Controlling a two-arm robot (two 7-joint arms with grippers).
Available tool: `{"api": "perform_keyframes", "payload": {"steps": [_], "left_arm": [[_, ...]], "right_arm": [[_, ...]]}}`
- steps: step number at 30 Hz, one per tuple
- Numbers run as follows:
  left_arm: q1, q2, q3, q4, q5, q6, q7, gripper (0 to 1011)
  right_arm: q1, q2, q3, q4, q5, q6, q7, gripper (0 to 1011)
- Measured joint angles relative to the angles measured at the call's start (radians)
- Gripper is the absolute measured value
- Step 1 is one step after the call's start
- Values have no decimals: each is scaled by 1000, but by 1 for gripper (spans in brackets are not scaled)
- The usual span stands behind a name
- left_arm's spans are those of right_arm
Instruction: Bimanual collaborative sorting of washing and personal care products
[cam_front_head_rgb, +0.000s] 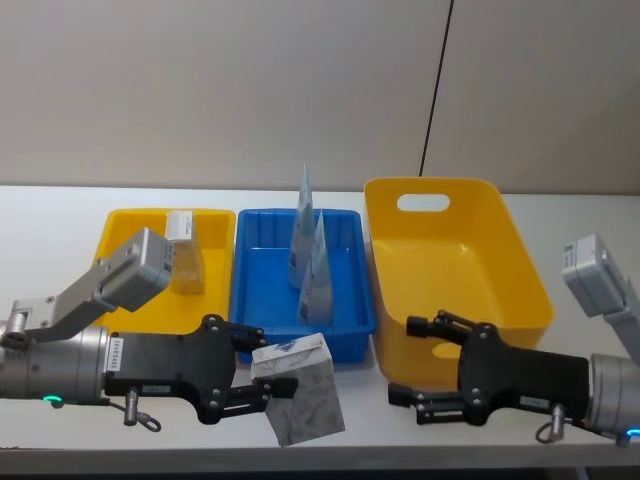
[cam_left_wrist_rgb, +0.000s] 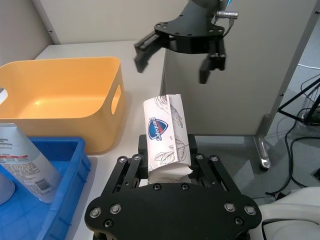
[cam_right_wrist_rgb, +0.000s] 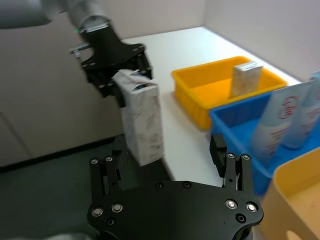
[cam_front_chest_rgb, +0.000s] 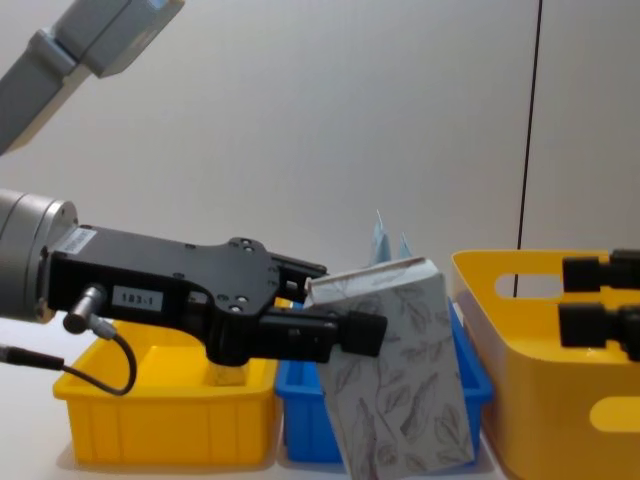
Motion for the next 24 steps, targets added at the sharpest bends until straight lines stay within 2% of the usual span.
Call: {"api": "perform_keyframes", "payload": {"steps": [7,9,16,24], "left_arm": [[0,0,0,0,0,0,0,370],[0,0,0,0,0,0,0,370],[0,0,0,0,0,0,0,370],[0,0,0,0,0,0,0,370]], "right_arm": [[63,30,-46,41,16,39,113,1000],[73,32,-54,47,18,45,130,1000],[102,30,-77,72,20,46,159,1000],[120,-6,-95,96,5,-8,142,1000]]}}
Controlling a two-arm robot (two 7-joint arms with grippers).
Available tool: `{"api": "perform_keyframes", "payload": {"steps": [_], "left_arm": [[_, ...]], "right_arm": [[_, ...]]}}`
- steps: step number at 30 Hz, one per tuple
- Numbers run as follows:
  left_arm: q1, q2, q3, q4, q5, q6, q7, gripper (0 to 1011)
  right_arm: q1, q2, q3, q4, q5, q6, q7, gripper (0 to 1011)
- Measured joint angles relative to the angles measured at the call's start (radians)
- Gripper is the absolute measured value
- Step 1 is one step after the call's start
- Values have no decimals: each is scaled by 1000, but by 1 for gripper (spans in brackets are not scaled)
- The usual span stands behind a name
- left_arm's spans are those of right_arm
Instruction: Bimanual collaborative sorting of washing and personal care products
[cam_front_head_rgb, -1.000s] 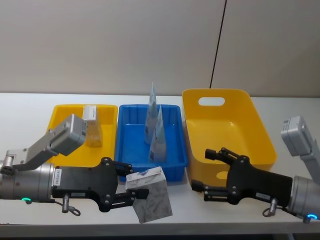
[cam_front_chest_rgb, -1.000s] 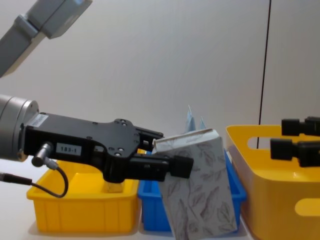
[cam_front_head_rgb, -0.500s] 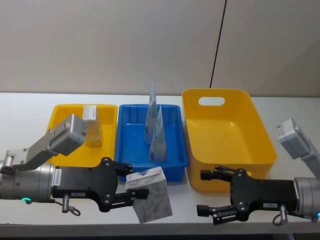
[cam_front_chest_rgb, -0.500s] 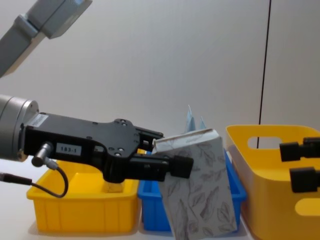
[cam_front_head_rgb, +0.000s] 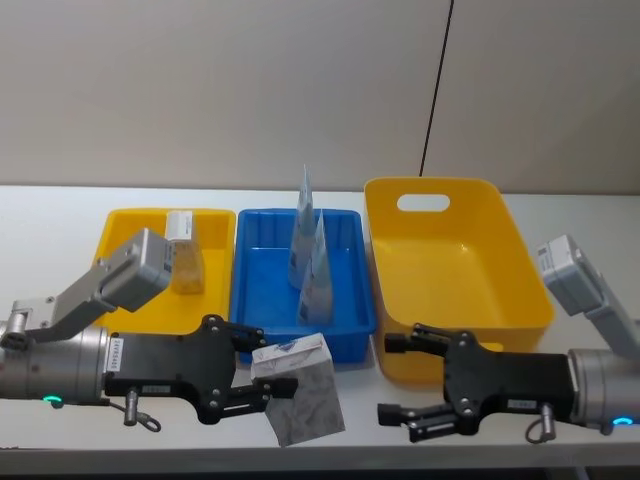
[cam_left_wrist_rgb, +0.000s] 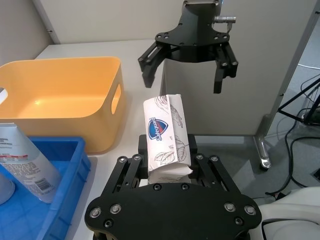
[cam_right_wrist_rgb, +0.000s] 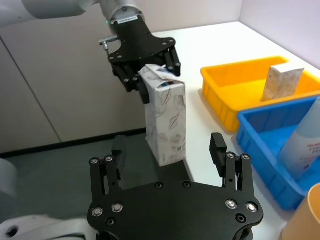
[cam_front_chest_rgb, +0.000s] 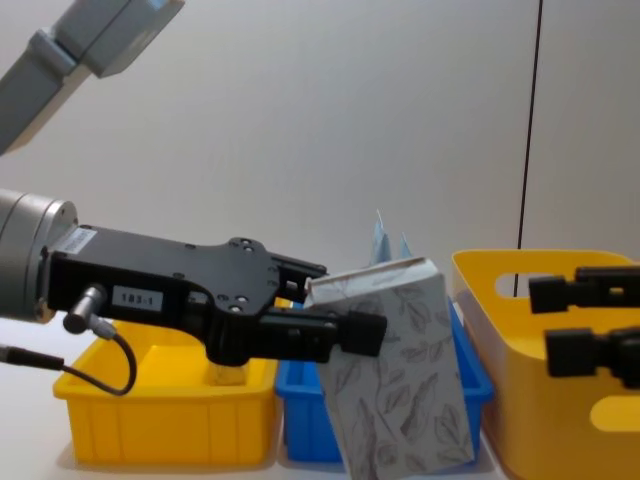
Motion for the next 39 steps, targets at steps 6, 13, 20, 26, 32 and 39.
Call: {"api": "perform_keyframes", "payload": {"steps": [6,13,20,26,32,39], "left_arm": [[0,0,0,0,0,0,0,370],[0,0,0,0,0,0,0,370],[0,0,0,0,0,0,0,370],[0,0,0,0,0,0,0,370],[0,0,0,0,0,0,0,370],[0,0,0,0,0,0,0,370]], "right_arm": [[8,-30,-16,16,-15,-37,-23,1000],[21,-56,-42,36,-35,-63,-36,1000],[39,-68,-71,54,-52,-71,-34,1000],[56,-79,-93,69,-61,-70,-30,1000],[72,-90,-113,84,-67,-63,-27,1000],[97,-103,-141,103,-70,-46,-12,1000]]}}
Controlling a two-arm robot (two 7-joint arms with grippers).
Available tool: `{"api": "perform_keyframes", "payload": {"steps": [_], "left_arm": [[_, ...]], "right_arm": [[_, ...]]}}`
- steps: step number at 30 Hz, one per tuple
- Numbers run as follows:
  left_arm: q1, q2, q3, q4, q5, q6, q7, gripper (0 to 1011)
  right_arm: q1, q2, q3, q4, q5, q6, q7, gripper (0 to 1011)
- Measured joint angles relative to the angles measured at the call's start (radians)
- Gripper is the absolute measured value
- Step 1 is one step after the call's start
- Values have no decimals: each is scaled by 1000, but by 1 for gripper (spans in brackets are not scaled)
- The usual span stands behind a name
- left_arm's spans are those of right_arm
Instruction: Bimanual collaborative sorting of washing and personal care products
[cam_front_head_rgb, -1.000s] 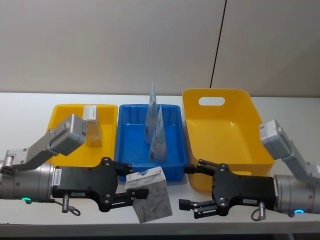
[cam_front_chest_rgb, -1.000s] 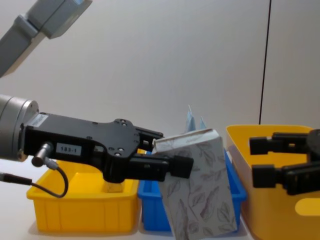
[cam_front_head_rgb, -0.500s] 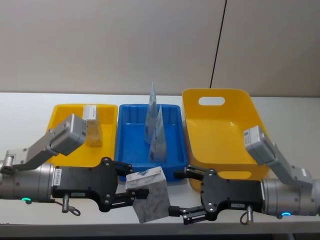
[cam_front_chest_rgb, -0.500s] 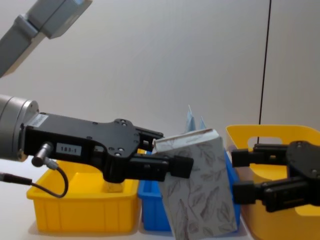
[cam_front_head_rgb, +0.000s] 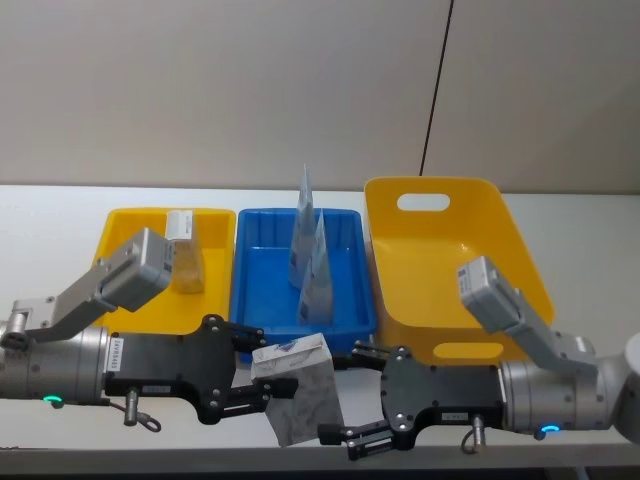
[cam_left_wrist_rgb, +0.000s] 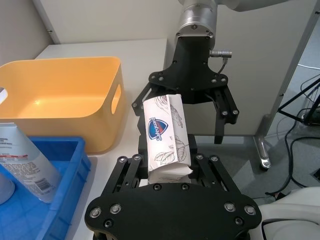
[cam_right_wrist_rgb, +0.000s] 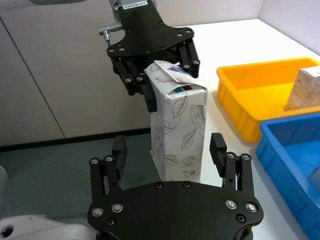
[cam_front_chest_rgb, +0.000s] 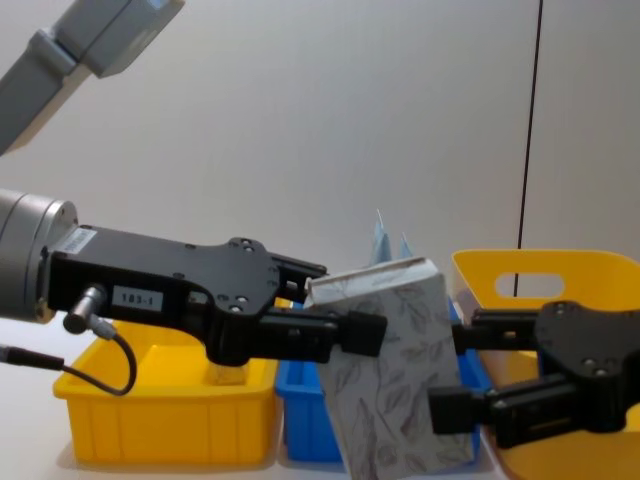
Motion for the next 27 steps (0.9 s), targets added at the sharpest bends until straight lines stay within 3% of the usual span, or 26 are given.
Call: {"api": "perform_keyframes", "payload": {"steps": [16,20,27], "left_arm": [[0,0,0,0,0,0,0,370],[0,0,0,0,0,0,-1,370],[0,0,0,0,0,0,-2,370]], "right_arm": [[44,-11,-49,28,-7,29,30,1000],[49,-12,-55,31,-8,33,32,938],[56,-12,-61,35,-9,37,36,722]]}}
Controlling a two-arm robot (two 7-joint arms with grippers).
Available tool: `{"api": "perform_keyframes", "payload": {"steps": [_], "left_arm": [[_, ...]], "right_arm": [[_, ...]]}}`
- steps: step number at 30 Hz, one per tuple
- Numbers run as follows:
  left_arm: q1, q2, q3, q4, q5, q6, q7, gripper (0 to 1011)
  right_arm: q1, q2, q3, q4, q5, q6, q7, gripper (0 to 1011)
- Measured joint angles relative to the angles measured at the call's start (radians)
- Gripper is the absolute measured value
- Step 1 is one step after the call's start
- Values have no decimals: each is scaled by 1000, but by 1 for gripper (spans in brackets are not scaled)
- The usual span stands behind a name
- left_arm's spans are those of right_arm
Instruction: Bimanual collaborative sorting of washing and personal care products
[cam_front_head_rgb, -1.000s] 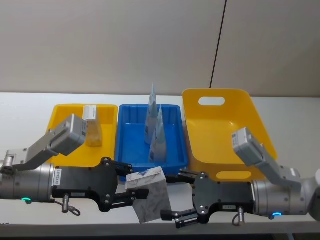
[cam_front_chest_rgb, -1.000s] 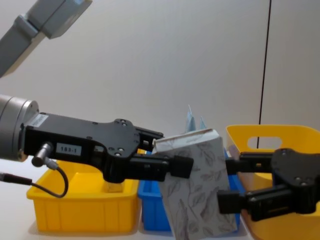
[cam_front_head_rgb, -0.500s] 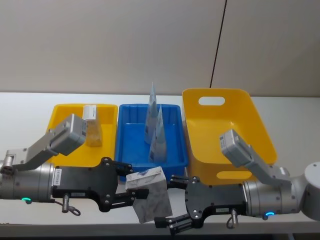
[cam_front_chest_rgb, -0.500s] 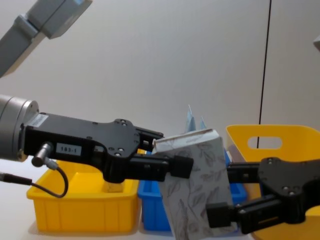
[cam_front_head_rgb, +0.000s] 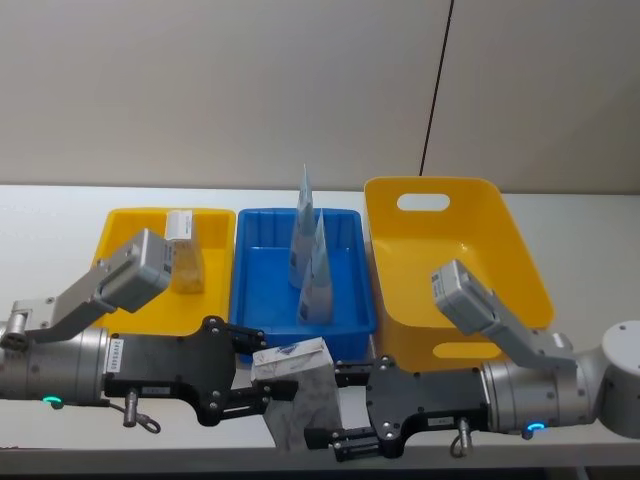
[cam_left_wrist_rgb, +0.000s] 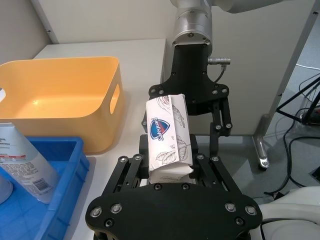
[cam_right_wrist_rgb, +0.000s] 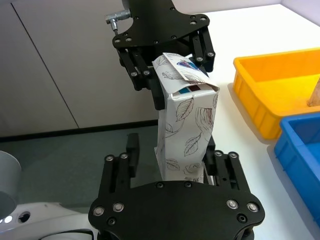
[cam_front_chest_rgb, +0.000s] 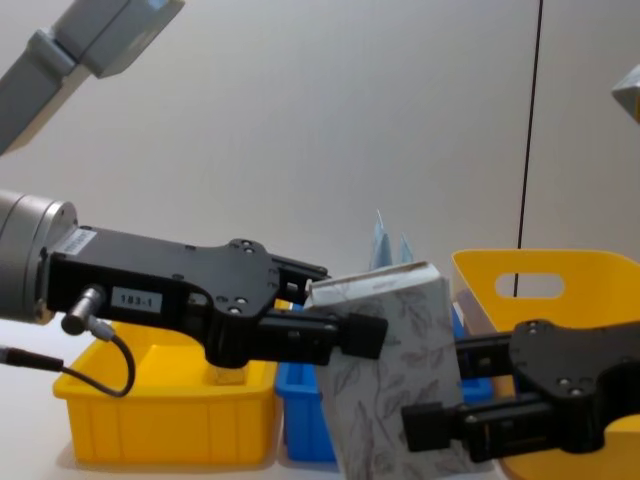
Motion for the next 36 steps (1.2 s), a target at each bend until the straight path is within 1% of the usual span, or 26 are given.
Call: {"api": "perform_keyframes", "payload": {"steps": [4,5,8,10,11,12,16,17,19,20,22,24,27,28,29,34,36], "left_arm": [[0,0,0,0,0,0,0,370],[0,0,0,0,0,0,-1,370],[0,0,0,0,-1,0,-1,370],[0,0,0,0,-1,0,-1,371],[0,0,0,0,-2,0,-1,371],[0,0,0,-1,-2,0,-2,371],[0,0,0,-1,-2,0,-2,388],[0,0,0,0,-2,0,-1,434],[0,0,0,0,-1,0,-1,468],[0,0,0,0,-1,0,0,518],[0,0,0,0,-1,0,0,564],[0,0,0,0,-1,0,2,641],[0,0,0,0,-1,0,3,716],[0,0,0,0,-1,0,3,761],[0,0,0,0,0,0,4,773],[0,0,-1,0,1,0,5,938],[0,0,0,0,1,0,4,967]], "right_arm": [[2,0,-2,2,-1,1,1,629],[3,0,-2,2,-1,2,1,575],[4,0,-4,3,-1,3,1,524],[5,0,-4,3,-1,3,1,445],[5,0,-4,3,-2,3,1,426],[5,0,-5,3,-2,3,1,375],[6,0,-6,4,-2,4,2,318],[6,0,-7,4,-2,4,4,308],[6,0,-8,4,-2,4,5,296],[6,0,-8,4,-2,4,5,295],[6,0,-8,4,0,4,5,289],[4,-1,-8,3,3,3,6,289],[2,-1,-7,2,7,2,5,289],[0,-1,-6,1,10,0,3,289],[-1,0,-5,0,11,0,2,289],[-9,2,2,-6,17,-10,-17,282],[-14,3,6,-10,17,-15,-29,281]]}}
